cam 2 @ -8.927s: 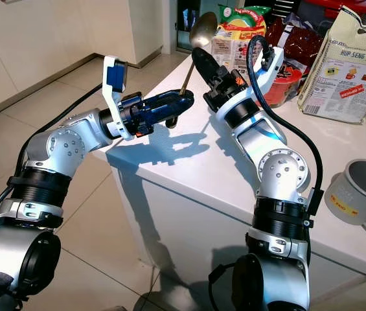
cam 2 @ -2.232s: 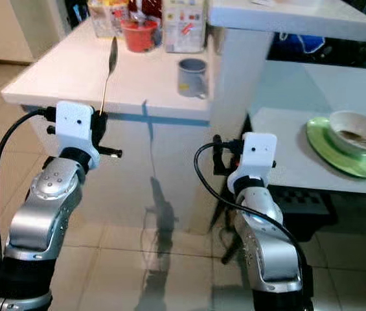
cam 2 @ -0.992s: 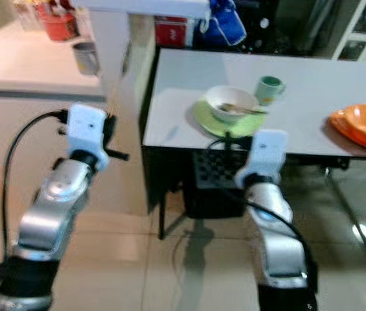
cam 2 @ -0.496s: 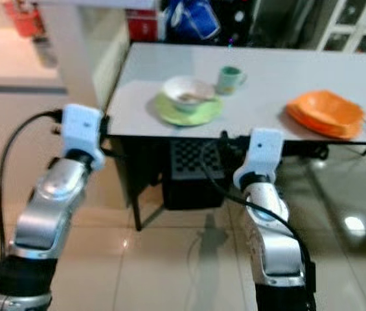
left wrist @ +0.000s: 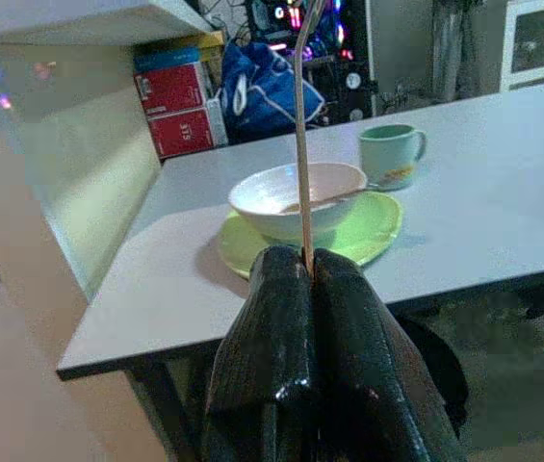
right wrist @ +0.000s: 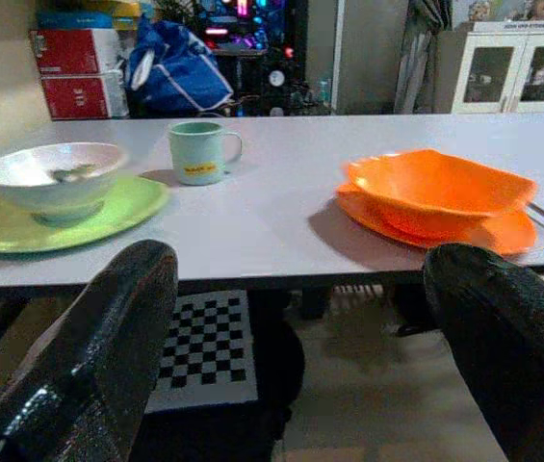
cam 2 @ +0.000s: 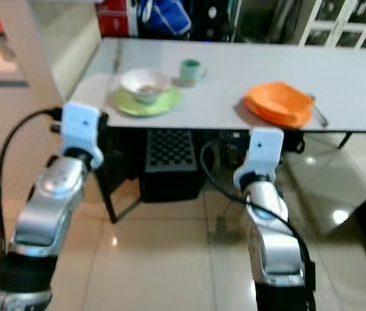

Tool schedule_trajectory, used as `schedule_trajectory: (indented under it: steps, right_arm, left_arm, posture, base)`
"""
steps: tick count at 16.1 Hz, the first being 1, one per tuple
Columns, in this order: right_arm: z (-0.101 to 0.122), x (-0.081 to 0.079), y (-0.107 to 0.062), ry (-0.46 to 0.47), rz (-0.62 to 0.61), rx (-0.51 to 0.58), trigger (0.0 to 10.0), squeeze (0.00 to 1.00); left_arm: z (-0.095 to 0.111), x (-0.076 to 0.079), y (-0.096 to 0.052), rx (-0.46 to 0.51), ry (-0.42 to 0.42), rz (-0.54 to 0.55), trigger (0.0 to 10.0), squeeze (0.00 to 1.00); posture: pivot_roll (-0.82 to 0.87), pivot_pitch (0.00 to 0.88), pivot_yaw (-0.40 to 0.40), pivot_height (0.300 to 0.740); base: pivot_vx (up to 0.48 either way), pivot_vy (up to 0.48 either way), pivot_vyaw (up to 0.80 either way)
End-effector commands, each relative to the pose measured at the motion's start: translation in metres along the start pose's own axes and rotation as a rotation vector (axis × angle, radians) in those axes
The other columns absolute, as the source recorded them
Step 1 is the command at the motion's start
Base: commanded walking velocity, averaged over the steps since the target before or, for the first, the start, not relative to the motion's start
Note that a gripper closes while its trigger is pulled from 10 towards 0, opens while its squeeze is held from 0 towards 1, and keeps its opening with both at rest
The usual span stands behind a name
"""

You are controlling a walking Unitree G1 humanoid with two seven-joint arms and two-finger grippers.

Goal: Setting the table

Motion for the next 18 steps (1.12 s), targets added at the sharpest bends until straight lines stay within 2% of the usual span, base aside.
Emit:
schedule_trajectory:
  steps: [1,13,15,18]
  right_arm:
    - [0.0008,0.0089,-0.0001,-0.007,-0.024,-0.001,10.0,0.0]
    - [-0.0028,0.0095,-0.0029,-0.009,-0.026,-0.008,10.0,0.0]
    - [-0.0045,0.0076,-0.0032,-0.012,-0.016,-0.016,10.0,0.0]
    - [-0.0079,0.0042,-0.0034,-0.01,-0.005,-0.032,10.0,0.0]
  left_arm:
    - [0.0073,0.008,0.0006,0.022,0.001,-0.018,10.0,0.0]
    - [0.0056,0.0089,-0.0014,0.025,-0.002,-0.021,10.0,0.0]
    - [0.0048,0.0053,-0.0004,0.011,-0.053,0.002,10.0,0.0]
    - [0.0036,0.0029,0.0005,0.007,-0.015,0.015,10.0,0.0]
  posture:
    - [-0.03,0.0,0.01,0.74]
    - [-0.03,0.0,0.01,0.74]
    - [-0.03,0.0,0.012,0.74]
    - [-0.03,0.0,0.015,0.74]
  base:
    - [0.0,-0.401,0.0]
    - [0.0,-0.402,0.0]
    - [0.0,0.0,0.0]
    - [0.0,0.0,0.0]
Point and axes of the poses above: a point about 5 cm out from each wrist's last joint towards the gripper, its own y axis pointing out of the wrist towards the gripper, its own z axis along the axis of the wrist's last joint, x = y × z, the point moved 6 cm from there along y, pointing out of the wrist towards the gripper, and after that the axes turned 9 degrees about y, right-handed, at the moved point
